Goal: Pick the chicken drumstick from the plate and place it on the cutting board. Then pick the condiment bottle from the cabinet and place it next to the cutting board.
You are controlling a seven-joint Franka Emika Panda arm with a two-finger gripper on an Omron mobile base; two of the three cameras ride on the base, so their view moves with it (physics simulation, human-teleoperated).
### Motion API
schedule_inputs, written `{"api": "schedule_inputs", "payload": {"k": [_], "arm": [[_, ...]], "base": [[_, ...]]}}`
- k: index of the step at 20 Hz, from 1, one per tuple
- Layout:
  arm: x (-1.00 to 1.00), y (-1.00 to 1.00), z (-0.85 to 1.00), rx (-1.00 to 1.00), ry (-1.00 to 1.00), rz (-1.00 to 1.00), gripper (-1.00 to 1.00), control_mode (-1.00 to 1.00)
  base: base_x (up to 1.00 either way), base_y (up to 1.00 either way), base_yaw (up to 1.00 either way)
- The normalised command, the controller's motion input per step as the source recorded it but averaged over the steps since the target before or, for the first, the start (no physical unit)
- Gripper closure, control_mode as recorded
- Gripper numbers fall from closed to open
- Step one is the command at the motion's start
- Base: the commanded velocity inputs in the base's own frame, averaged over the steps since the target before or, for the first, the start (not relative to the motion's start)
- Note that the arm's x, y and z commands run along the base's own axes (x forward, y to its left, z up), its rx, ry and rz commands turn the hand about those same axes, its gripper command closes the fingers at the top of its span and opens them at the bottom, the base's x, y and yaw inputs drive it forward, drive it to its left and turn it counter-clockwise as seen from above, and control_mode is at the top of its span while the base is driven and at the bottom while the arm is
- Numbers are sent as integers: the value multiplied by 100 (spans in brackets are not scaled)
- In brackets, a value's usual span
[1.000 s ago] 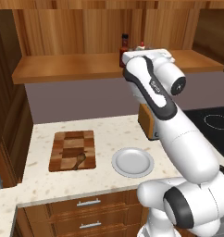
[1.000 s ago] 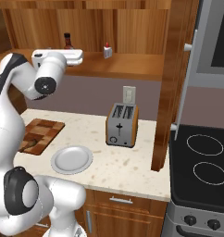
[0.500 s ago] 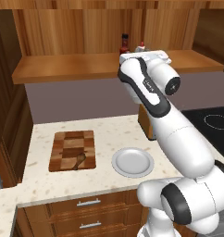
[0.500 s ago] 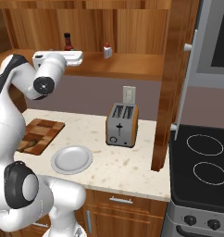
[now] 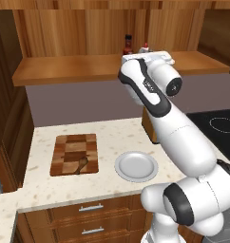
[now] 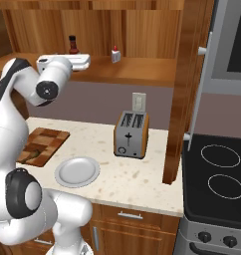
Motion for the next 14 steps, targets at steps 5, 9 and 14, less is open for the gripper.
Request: {"api": "schedule_inputs", "payload": {"k": [5, 9, 14], "arm": [[0, 9, 13, 0, 3, -2, -100, -100], [0, 12, 5, 0, 5, -2, -100, -100], [0, 9, 5, 0, 6, -2, -100, -100]], "base": [[0, 0, 0], [0, 0, 0], [0, 0, 0]]}}
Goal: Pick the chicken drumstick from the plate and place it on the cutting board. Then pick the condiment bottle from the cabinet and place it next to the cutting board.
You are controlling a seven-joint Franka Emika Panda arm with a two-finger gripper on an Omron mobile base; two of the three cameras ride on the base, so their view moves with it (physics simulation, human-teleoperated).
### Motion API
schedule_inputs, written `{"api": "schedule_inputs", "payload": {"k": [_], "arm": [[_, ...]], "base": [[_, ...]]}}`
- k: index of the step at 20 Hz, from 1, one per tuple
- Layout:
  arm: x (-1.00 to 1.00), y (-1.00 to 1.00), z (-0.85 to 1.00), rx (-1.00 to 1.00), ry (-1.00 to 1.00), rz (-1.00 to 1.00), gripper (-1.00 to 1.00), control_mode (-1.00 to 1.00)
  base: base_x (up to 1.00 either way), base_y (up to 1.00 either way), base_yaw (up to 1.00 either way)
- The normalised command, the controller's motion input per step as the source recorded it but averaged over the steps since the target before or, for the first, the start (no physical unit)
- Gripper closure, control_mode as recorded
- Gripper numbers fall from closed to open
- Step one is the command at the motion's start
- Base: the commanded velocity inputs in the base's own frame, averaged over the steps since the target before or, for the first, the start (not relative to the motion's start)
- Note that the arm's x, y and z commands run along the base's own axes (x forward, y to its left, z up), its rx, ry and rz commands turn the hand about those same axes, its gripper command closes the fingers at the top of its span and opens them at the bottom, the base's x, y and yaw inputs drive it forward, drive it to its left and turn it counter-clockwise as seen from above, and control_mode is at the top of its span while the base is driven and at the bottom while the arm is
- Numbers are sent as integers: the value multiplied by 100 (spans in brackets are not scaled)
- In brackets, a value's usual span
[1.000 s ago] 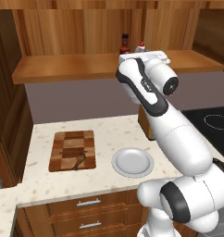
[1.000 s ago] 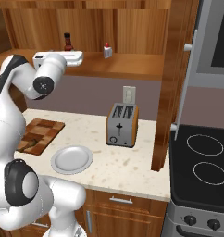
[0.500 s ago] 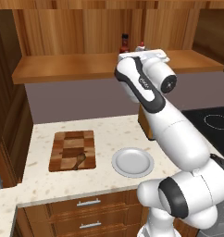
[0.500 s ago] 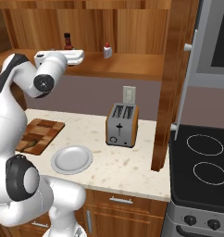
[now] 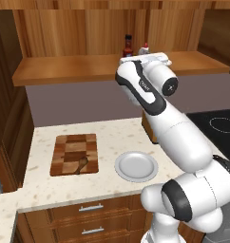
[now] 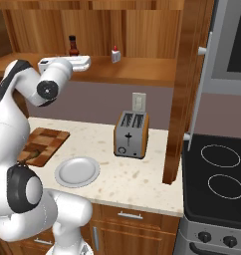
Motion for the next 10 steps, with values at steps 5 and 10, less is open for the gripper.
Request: {"api": "schedule_inputs", "payload": {"k": [5, 10], "arm": [[0, 9, 6, 0, 4, -2, -100, -100], [0, 12, 6, 0, 5, -2, -100, -100]], "base": [[0, 0, 0], [0, 0, 0]]}}
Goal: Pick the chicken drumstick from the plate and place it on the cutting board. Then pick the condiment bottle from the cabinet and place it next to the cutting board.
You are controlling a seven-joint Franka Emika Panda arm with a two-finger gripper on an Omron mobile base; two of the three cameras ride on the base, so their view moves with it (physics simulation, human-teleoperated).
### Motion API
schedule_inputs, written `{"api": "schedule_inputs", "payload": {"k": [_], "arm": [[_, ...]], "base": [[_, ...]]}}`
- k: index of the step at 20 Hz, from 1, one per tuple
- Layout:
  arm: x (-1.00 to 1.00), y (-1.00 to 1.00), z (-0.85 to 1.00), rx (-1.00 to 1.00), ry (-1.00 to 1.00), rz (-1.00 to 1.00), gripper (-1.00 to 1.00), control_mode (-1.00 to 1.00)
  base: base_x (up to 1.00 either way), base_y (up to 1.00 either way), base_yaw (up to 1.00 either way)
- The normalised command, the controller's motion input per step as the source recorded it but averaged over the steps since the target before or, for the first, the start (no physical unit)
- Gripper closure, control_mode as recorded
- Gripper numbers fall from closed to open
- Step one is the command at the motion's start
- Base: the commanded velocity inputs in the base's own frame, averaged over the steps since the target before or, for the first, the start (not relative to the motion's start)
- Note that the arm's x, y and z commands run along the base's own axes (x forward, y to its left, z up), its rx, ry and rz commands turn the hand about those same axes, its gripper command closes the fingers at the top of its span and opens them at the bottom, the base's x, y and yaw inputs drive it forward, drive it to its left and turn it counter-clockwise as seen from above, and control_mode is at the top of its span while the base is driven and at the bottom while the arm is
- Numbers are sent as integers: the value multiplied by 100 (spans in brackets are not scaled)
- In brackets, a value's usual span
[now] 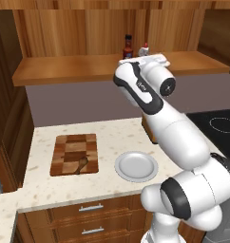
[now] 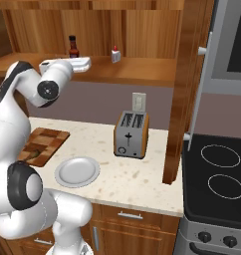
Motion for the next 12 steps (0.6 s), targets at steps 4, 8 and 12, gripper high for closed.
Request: {"api": "schedule_inputs", "payload": {"k": [4, 8, 12], "arm": [[3, 19, 5, 0, 5, -4, -100, -100], [4, 19, 9, 0, 6, -4, -100, -100], [6, 13, 19, 2, 6, -4, -100, -100]], "base": [[0, 0, 0], [0, 0, 0], [0, 0, 0]]}}
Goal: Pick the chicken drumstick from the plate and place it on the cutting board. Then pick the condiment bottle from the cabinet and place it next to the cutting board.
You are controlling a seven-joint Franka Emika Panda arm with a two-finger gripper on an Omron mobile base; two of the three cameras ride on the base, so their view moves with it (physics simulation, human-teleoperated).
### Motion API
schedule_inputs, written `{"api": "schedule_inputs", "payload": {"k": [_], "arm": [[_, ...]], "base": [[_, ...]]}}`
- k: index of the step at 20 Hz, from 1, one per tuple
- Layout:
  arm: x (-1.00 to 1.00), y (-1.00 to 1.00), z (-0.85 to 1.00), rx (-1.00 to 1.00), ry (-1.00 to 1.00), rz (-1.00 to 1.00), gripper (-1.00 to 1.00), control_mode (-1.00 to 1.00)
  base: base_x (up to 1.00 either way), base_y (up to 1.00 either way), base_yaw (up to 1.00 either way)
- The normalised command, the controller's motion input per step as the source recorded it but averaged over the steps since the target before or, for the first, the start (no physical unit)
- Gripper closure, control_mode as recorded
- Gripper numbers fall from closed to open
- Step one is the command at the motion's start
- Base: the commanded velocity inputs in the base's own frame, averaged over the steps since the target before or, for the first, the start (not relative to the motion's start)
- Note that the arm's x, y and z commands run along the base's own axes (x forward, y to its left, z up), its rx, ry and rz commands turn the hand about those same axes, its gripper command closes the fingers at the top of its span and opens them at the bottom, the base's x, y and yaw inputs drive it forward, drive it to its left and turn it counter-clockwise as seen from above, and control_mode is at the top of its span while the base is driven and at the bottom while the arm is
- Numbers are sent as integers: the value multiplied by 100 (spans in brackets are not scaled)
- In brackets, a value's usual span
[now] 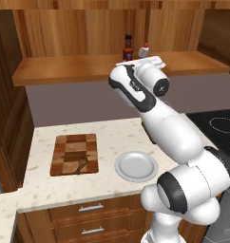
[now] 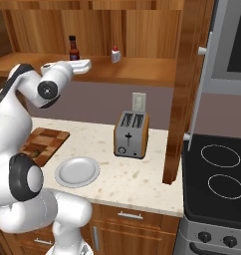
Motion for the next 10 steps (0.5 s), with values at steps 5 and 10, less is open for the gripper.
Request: {"api": "schedule_inputs", "payload": {"k": [5, 10], "arm": [[7, 11, 27, 4, 5, -4, -100, -100], [7, 15, 26, 4, 5, -4, -100, -100]], "base": [[0, 0, 0], [0, 0, 0]]}}
